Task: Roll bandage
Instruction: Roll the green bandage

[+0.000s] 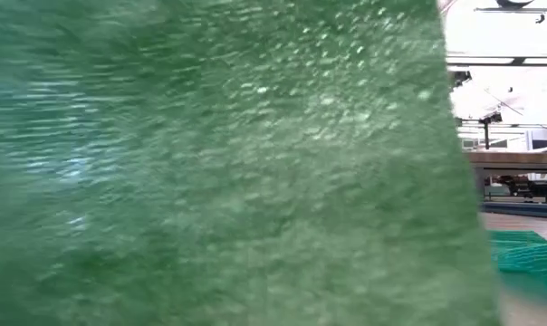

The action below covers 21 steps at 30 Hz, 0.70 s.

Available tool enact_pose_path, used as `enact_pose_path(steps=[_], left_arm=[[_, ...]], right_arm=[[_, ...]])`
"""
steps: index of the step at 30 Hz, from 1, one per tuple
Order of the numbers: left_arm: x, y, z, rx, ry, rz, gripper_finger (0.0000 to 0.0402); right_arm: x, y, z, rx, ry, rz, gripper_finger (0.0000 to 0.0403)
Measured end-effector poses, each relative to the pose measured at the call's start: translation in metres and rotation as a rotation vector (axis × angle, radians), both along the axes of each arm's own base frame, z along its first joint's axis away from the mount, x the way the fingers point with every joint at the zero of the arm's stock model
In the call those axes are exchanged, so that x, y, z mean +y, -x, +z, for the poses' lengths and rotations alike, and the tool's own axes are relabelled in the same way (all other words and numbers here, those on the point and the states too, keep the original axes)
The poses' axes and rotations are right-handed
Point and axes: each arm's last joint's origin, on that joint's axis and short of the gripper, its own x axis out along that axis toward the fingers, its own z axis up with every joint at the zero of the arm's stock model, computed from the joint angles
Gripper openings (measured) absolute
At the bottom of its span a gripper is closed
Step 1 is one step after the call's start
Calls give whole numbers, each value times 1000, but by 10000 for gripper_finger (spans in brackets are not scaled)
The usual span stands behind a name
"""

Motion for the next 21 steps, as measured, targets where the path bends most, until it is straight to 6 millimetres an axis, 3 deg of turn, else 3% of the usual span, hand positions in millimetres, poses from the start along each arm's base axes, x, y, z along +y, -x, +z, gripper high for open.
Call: enact_pose_path(steps=[21], left_arm=[[0,0,3,-20,-41,36,167]], right_arm=[[0,0,0,0,-1,1,8]])
